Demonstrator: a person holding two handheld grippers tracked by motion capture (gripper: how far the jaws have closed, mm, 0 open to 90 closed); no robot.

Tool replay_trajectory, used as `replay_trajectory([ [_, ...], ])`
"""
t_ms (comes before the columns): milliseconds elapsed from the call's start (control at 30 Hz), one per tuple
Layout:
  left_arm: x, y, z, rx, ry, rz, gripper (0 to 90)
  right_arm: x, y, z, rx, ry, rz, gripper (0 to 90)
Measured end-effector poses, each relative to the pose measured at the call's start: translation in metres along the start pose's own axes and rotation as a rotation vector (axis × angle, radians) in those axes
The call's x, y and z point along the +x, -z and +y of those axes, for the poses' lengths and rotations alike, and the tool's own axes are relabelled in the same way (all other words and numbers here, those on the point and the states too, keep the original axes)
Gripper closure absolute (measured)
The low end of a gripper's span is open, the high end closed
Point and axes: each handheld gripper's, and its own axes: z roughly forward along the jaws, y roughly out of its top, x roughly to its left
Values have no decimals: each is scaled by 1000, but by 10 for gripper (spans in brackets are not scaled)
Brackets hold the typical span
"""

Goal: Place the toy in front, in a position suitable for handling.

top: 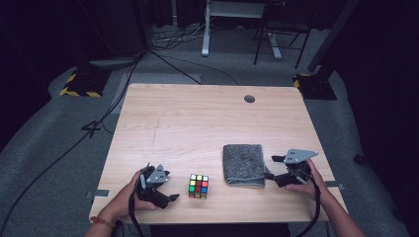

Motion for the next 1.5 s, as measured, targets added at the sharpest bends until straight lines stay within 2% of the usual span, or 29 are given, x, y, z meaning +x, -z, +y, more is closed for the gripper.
replay_trajectory([
  [67, -3, -1, 1, 1, 4, 6, 111, 7, -3, 7, -19, 28, 17, 309],
  [167, -7, -3, 3, 1, 6, 6, 110, 16, -10, 17, -16, 65, 44, 299],
  [300, -10, -8, 8, 1, -4, -6, 109, 22, -22, 27, -21, 68, 81, 278],
  [533, -15, -20, 21, -3, -15, -22, 107, 27, -51, 31, 52, 100, 75, 275],
  [600, -16, -23, 24, 6, -18, -23, 89, 25, -58, 27, 81, 89, 68, 272],
  [667, -17, -26, 27, 9, -17, -22, 70, 23, -60, 24, 87, 79, 68, 270],
  [767, -17, -32, 33, 14, -28, -30, 45, 21, -60, 23, 93, 80, 74, 271],
  [1000, -20, -43, 45, 26, -52, -55, 6, 12, -57, 15, 82, 37, 105, 272],
  [1233, -19, -52, 55, 30, -68, -67, 6, 5, -50, 7, 74, 14, 100, 272],
  [1500, -17, -61, 65, 25, -86, -79, 24, -12, -35, -6, 86, -23, 58, 270],
])
